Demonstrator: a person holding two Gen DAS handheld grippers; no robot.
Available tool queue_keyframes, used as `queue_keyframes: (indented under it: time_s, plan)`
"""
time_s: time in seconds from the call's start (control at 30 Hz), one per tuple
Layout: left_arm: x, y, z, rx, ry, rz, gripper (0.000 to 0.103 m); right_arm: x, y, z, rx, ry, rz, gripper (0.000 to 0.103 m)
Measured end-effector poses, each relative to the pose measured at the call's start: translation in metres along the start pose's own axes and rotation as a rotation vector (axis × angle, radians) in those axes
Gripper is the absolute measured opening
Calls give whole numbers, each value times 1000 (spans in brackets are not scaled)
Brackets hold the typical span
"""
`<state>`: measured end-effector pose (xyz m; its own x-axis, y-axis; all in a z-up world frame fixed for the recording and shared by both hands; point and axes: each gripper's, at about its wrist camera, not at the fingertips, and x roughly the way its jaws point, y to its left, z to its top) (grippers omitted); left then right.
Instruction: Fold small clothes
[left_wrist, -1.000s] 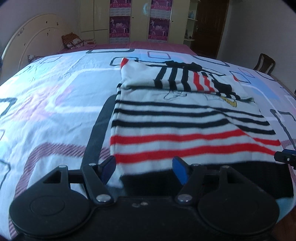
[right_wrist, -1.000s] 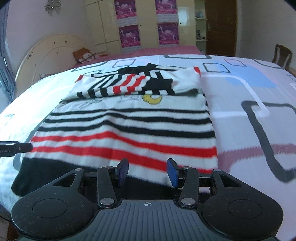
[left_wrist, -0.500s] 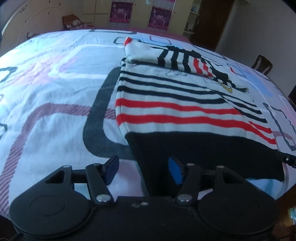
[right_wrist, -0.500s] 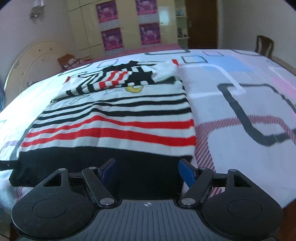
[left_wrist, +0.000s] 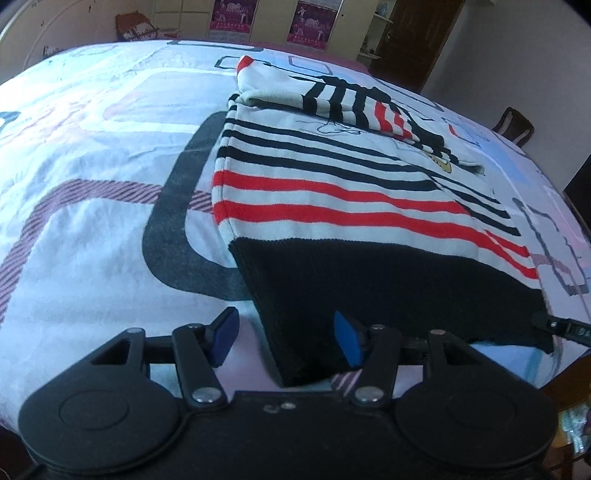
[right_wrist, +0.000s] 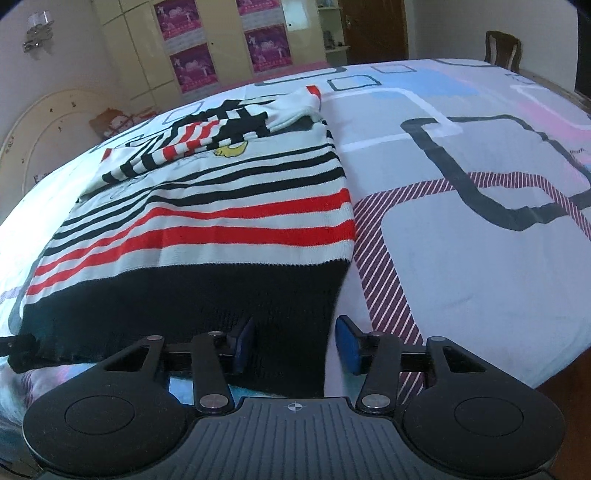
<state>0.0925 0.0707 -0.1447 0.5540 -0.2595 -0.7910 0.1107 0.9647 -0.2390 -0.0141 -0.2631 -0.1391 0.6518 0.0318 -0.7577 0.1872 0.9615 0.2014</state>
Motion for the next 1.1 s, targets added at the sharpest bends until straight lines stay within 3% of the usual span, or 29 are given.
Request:
queue_keyframes:
  time_s: [0.07,0.13,0.17,0.2,0.33,0.8,1.1]
  plan:
    - [1,0,0,-6,7,-20,42,2,1,0,1,11,10,25]
    - [2,0,1,-15,13,-32,35,2,1,0,5,16,16,20]
    - [2,0,2,-17,16,-41,32,3,2,1,2,20,23,14]
    - [3,0,2,-22,19,-53,23,4,3,1,1,25,31,12]
    - [4,3,5,-43,17,-83,10,4,7,1,-21,27,31,11]
    - [-26,-5,49,-26,-137,-163,8,-21,10,36,-11,-76,74,10]
    - [-18,-10,88,-19,-207,-155,7,-13,16,84,-20,-144,117,10]
